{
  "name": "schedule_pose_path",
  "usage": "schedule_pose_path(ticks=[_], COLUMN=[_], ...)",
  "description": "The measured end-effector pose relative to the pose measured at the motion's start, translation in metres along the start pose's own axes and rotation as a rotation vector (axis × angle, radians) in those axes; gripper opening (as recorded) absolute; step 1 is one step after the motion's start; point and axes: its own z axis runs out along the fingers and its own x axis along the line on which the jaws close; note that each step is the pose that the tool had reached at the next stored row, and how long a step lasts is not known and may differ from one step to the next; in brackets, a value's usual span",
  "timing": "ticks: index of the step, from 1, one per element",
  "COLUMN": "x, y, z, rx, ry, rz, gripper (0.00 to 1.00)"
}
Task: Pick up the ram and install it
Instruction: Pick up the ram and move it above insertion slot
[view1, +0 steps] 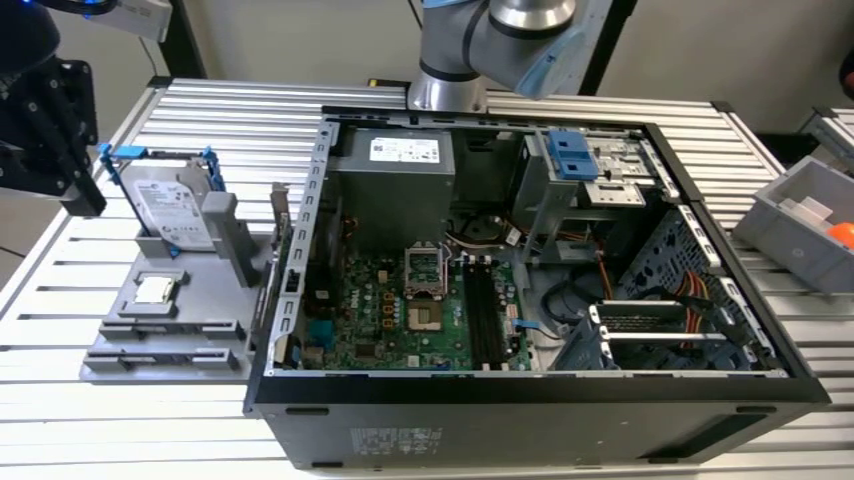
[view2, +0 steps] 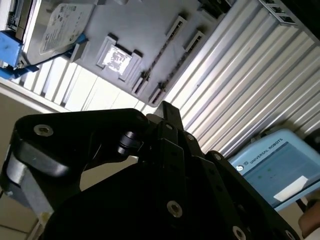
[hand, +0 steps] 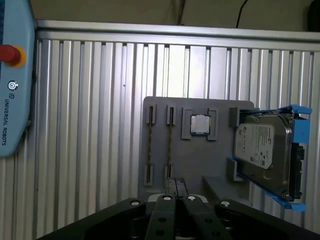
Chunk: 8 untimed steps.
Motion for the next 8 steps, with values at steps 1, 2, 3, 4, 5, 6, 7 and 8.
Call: schedule_pose_path(ticks=[1,2,3,4,5,6,7,8], x=[0.0,0.0,0.0,0.0,0.0,0.0,0.0,0.0], y=[0.0,0.0,0.0,0.0,0.0,0.0,0.0,0.0], z=[0.0,0.0,0.0,0.0,0.0,0.0,0.0,0.0], rx=[0.0,0.0,-0.0001,-0.0001,-0.0001,-0.0001,-0.0001,-0.0001], ry=[0.0002,0.0002,0.0003,0.0003,0.0003,0.0003,0.0003,0.0003], rz=[-0.006,-0.006,-0.006,-0.006,-0.006,-0.006,-0.006,-0.006], gripper=[0.0,0.0,0.0,0.0,0.0,0.0,0.0,0.0])
